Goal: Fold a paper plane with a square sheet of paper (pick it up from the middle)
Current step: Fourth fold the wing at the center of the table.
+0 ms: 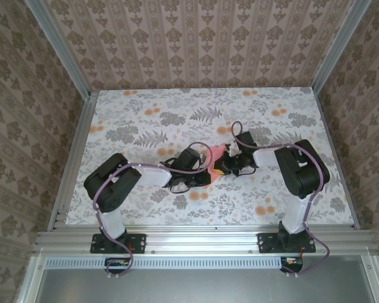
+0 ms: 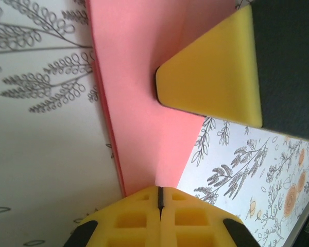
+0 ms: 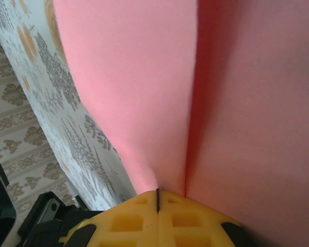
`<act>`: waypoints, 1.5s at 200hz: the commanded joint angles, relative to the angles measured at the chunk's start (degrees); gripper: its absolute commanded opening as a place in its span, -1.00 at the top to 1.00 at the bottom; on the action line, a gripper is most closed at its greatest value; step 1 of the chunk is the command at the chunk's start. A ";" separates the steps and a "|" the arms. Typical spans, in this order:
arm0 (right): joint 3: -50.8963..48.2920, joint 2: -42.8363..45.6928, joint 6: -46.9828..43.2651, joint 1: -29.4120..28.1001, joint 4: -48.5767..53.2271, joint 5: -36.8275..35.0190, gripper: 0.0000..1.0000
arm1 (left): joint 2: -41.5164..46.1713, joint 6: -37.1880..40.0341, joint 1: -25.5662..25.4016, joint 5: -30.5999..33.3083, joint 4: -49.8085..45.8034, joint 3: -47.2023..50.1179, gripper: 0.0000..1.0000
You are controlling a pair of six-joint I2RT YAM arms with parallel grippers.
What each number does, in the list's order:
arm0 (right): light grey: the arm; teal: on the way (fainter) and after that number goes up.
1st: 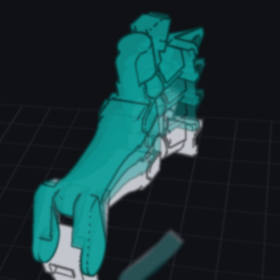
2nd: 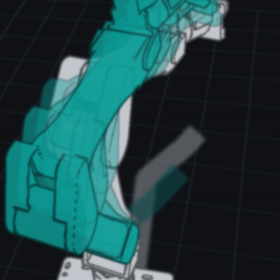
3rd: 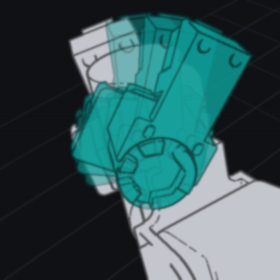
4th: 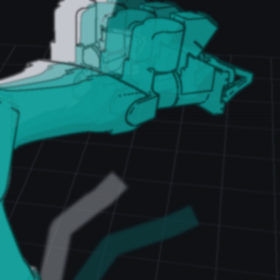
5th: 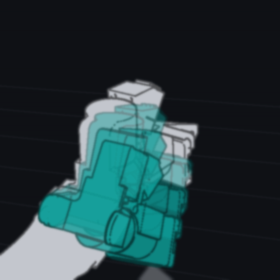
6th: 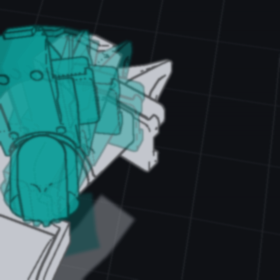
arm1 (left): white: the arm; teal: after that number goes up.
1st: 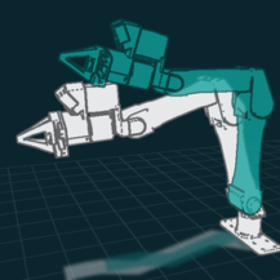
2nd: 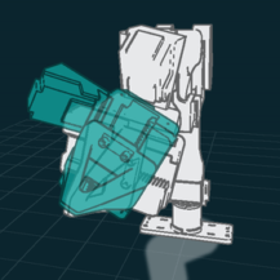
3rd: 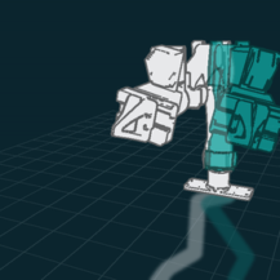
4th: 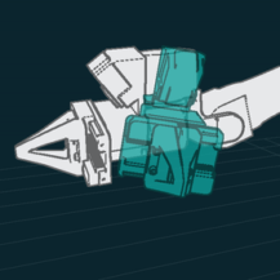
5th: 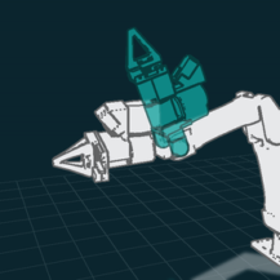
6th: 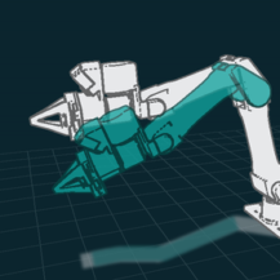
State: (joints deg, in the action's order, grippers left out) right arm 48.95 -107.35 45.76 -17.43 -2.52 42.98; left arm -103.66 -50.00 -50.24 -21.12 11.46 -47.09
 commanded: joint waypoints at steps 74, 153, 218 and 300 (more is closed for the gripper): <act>9.11 -6.42 -3.78 6.70 4.33 -16.31 0.86 | -2.71 -0.20 -0.14 -0.67 -11.18 3.49 1.00; 15.08 -9.38 -1.29 8.72 2.57 -16.70 0.83 | -3.34 0.50 -0.23 -1.02 -12.70 3.00 1.00; 12.51 -8.03 0.58 8.30 1.10 -12.35 0.83 | 1.80 1.31 0.14 0.04 -12.73 -0.13 0.99; -4.15 1.05 8.45 -0.75 -5.56 -8.78 0.83 | 1.33 -1.07 1.55 4.99 -1.12 -6.67 0.73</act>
State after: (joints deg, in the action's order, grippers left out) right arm 49.39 -107.77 50.48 -15.88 -10.22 33.65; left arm -101.14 -50.22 -49.23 -17.87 7.84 -50.92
